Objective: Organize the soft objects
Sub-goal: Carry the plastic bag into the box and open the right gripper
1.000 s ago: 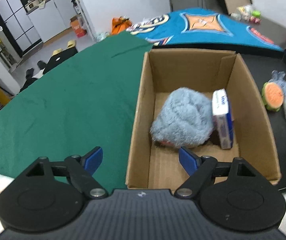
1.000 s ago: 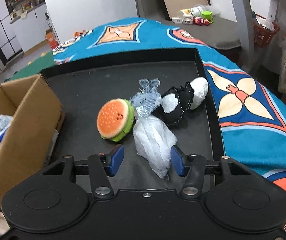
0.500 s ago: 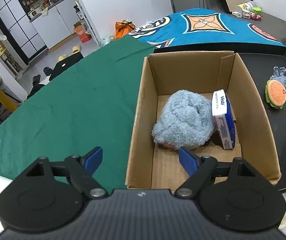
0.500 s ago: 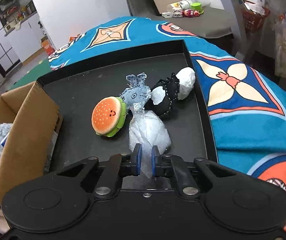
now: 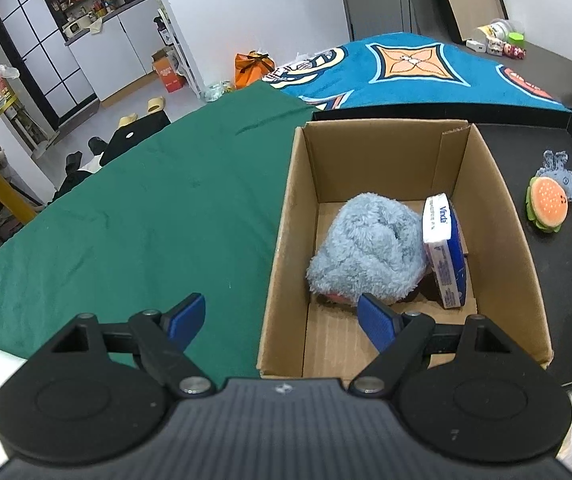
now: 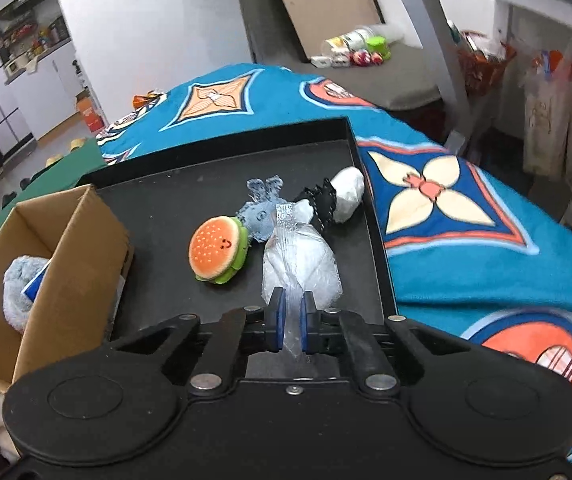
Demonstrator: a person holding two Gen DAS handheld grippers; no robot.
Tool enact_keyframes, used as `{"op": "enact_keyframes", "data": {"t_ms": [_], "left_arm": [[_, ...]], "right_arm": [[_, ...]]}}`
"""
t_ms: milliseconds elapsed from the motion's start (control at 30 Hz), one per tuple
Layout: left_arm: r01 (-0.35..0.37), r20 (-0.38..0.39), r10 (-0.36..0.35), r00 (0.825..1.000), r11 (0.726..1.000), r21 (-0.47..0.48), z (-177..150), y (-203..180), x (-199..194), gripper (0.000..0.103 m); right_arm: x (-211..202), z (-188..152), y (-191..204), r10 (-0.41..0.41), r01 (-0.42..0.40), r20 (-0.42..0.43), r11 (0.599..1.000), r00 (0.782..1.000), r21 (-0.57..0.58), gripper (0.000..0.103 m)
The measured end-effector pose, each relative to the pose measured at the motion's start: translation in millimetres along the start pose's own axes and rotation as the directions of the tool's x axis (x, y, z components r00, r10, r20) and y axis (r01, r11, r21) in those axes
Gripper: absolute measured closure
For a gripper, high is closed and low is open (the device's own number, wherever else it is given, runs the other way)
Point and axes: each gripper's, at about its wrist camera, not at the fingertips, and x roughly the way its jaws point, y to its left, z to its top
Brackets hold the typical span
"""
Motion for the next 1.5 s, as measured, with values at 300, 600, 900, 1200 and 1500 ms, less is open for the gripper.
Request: {"op": "enact_keyframes", "data": {"t_ms": [300,600,900,1200,1500], "left_arm": [[0.061,0.042,-0.059,0.997,0.996,-0.067,-3.8,16.9,-6.9,0.021],[0.111,0.076,-0.104,0.992,0.989,-0.093,-4.5,24.4,-7.1,0.021],[0.186,0.083,-0.175,0.981,0.972,-0.147,-6.0,37.8,-1.7,0.025],[0.246,0.069,-0.237,0.969,0.949,-0.197,-10.0,49.4,5.7,0.045],[0.282,0.023,-0.284,0.959,0.935,-0.217,-11.7,52.7,18.4,0.070]], "right_arm": [[-20.5,11.5,24.8,0.004,0.002,0.056,0.994,0.998,-0.106,0.096],[-38.0,22.4,56.8,0.034,-0.013,0.109,0.983,0.993,-0.184,0.096],[-47.8,30.6,93.9,0.060,-0.020,0.157,0.968,0.986,-0.249,0.096],[-49.1,36.9,134.2,0.101,-0.045,0.163,0.948,0.981,-0.314,0.096],[-39.7,39.6,170.2,0.135,-0.071,0.147,0.924,0.980,-0.375,0.096]]}}
